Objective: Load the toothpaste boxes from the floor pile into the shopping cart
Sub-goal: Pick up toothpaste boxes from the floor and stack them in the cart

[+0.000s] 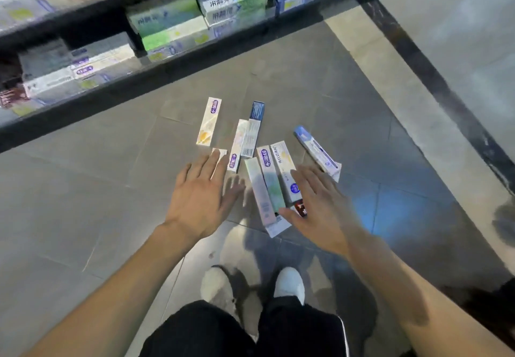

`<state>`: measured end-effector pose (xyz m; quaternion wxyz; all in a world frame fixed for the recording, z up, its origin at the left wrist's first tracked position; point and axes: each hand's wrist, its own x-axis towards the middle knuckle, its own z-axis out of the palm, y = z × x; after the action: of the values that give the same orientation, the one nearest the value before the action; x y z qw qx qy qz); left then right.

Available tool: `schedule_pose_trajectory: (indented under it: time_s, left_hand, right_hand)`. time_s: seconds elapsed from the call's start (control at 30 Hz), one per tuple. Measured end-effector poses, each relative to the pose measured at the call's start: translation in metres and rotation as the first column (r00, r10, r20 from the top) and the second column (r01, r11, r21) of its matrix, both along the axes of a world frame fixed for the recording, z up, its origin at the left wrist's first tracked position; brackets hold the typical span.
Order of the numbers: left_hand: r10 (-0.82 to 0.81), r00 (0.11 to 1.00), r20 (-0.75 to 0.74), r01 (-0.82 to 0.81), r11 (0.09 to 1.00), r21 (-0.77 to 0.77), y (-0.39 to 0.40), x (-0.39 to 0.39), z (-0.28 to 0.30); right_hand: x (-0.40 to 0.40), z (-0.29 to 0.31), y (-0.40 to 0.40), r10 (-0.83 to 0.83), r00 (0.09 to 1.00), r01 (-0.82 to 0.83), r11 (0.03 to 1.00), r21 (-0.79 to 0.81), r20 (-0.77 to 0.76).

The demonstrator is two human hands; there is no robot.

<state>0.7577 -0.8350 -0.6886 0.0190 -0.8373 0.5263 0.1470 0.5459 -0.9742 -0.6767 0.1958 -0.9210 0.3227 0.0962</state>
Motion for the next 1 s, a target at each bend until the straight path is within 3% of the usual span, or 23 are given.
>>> schedule_pose_trajectory:
  time_s: [0.2, 0.4, 0.63, 0.9, 1.0]
  left_hand:
    - [0.04, 0.997, 0.066, -0.043, 0.998, 0.055, 0.006, 0.037, -0.173]
    - [0.139, 0.987, 0.075, -0.141, 0.99, 0.024, 0.014, 0.054, -0.279]
    - [0.308, 0.951, -0.036, -0.307, 0.951, 0.024, 0.031, 0.052, -0.316]
    - [0.531, 0.82, -0.214, -0.526, 0.846, 0.086, 0.013, 0.052, -0.322]
    - [0.611, 0.743, -0.273, -0.611, 0.786, 0.098, 0.002, 0.056, -0.328]
  right_hand:
    - [0.035, -0.173, -0.01, 0.027, 0.998, -0.026, 1.0, 0.006, -0.048]
    - [0.057, -0.281, -0.008, 0.004, 1.0, -0.004, 0.999, -0.043, 0.003]
    - [0.073, -0.316, 0.018, -0.112, 0.993, 0.109, 0.991, -0.08, -0.033]
    - [0.09, -0.317, 0.018, -0.327, 0.945, 0.328, 0.942, 0.074, -0.02]
    - [0.088, -0.313, 0.016, -0.403, 0.915, 0.391, 0.894, 0.218, 0.014]
